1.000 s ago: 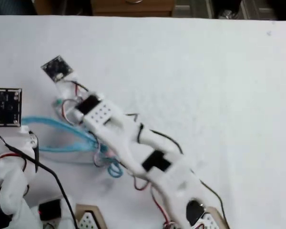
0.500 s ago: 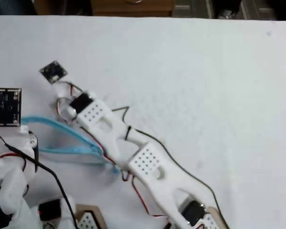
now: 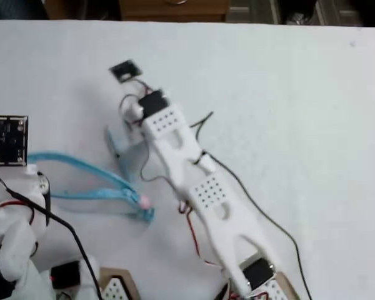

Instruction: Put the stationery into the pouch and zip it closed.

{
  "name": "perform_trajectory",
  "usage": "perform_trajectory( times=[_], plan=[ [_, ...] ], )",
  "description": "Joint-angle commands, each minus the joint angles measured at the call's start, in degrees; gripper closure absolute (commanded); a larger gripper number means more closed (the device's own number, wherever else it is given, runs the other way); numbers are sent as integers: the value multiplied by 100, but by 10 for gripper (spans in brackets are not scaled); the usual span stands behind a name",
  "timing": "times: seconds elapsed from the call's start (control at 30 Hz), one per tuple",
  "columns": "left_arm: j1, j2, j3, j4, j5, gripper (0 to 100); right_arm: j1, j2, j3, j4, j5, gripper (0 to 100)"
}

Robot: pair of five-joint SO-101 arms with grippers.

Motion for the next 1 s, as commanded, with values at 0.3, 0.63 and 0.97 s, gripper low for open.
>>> perform_trajectory(
  times=[0.3,0.63,0.97],
  plan=[
    [4,57,448,316,35,978,479,-1367,-193,136,70,981],
    [13,57,466,308,18,978,-1007,-1508,-255,-180,44,981],
    [4,57,475,308,9,978,-998,-1719,-264,-523,18,981]
  ],
)
